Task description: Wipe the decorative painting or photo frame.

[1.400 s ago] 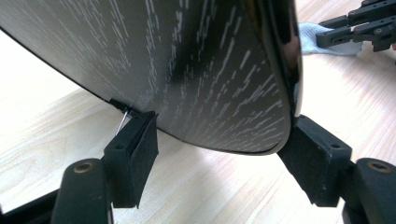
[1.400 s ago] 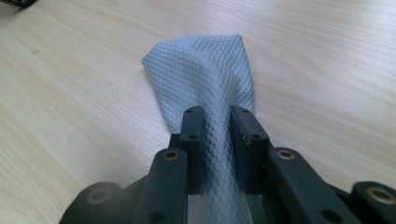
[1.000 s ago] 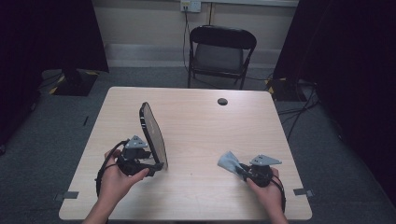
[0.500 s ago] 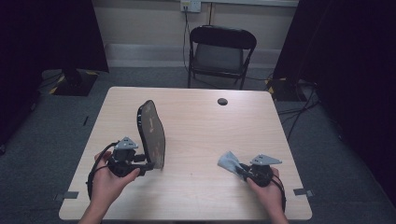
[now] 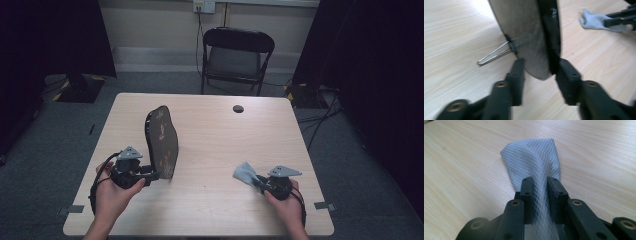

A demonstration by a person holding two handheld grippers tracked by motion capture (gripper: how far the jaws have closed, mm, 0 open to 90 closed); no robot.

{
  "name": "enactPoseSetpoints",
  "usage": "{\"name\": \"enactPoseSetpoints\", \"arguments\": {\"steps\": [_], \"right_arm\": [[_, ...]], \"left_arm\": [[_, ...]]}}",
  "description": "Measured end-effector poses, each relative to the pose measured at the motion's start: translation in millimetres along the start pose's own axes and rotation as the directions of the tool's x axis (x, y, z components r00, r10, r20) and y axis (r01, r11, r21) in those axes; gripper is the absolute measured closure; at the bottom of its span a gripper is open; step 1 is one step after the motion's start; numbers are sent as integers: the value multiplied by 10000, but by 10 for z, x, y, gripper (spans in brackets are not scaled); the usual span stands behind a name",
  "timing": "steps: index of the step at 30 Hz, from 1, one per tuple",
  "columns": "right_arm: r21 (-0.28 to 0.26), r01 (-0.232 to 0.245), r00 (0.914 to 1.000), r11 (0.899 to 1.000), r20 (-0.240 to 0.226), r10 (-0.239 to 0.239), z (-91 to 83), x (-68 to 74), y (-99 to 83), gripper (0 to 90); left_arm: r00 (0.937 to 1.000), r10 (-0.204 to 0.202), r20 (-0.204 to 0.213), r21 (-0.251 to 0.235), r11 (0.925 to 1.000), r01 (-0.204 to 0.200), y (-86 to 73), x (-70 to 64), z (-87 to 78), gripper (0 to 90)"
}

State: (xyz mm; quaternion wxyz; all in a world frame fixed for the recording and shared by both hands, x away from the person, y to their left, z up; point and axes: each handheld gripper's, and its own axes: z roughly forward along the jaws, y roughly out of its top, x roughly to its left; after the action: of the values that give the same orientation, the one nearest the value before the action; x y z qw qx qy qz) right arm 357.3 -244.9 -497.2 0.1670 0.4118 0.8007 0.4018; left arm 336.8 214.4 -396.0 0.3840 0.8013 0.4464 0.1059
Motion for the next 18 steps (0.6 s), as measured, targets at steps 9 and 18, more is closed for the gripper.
{"name": "enactPoseSetpoints", "arguments": {"steps": [9, 18], "right_arm": [[5, -25, 10000, 10000, -23, 25, 1, -3, 1, 758], [3, 11, 10000, 10000, -3, -11, 2, 0, 1, 758]], "left_arm": [[9998, -181, -85, -53, 9998, 181, 72, -11, 111, 501], [9981, -604, 122, 167, 9980, 602, 83, 37, 95, 669]]}}
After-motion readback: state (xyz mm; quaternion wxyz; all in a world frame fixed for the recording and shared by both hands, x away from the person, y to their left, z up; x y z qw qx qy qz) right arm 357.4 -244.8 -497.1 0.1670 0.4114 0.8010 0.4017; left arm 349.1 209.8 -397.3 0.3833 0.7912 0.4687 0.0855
